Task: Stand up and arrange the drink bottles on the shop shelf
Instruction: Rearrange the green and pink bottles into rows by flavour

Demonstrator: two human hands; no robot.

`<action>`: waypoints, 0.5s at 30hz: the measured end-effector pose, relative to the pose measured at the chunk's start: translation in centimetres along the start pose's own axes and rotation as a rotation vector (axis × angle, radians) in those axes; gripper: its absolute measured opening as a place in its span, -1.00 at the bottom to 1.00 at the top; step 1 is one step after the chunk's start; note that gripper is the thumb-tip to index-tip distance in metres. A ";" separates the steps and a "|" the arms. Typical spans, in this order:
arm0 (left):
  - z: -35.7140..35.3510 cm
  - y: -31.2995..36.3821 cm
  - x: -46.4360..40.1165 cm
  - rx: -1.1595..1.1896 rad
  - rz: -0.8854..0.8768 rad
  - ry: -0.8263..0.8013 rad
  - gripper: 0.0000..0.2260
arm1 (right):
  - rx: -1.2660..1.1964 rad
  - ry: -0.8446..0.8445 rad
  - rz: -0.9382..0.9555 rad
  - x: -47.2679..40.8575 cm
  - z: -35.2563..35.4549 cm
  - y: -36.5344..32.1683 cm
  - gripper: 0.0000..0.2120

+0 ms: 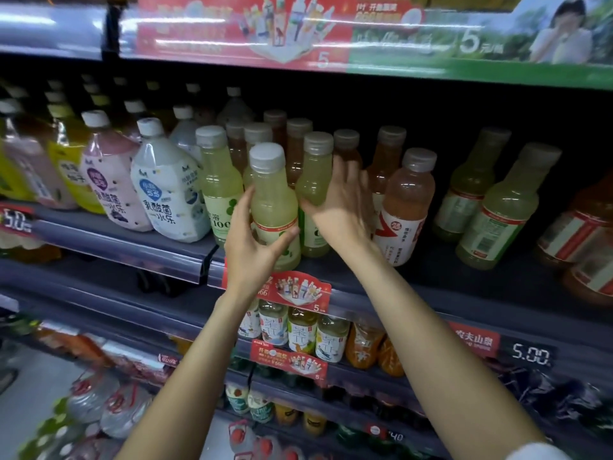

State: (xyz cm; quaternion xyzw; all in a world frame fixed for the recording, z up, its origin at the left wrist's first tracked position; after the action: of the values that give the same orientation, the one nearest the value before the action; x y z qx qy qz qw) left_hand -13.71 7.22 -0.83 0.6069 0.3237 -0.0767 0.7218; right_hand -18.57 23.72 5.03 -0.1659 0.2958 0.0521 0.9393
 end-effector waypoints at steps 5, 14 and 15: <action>0.9 -0.1 0.8 0.068 0.000 0.001 -0.24 | -0.231 0.015 -0.077 1.2 -1.0 1.0 -0.30; 1.0 4.8 3.0 0.094 -0.156 0.010 -0.26 | -0.659 0.066 -0.156 8.3 4.9 5.9 -0.26; 0.4 6.1 3.1 0.104 -0.169 -0.009 -0.26 | -0.689 0.080 -0.164 8.7 6.1 6.9 -0.26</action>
State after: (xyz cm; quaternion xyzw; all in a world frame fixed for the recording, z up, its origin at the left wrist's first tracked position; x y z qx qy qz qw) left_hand -8.10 9.26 2.46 0.6138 0.3660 -0.1567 0.6817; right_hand -9.51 32.31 2.76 -0.4982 0.2832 0.0666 0.8168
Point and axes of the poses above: each hand's wrist, its own x-axis away from the middle knuckle, its own z-axis out of the back of the hand, y = z × x, the point moved 10 cm from there along -x, towards the middle knuckle, and after that the axes turned 10 degrees about x, right-handed, at the moved point
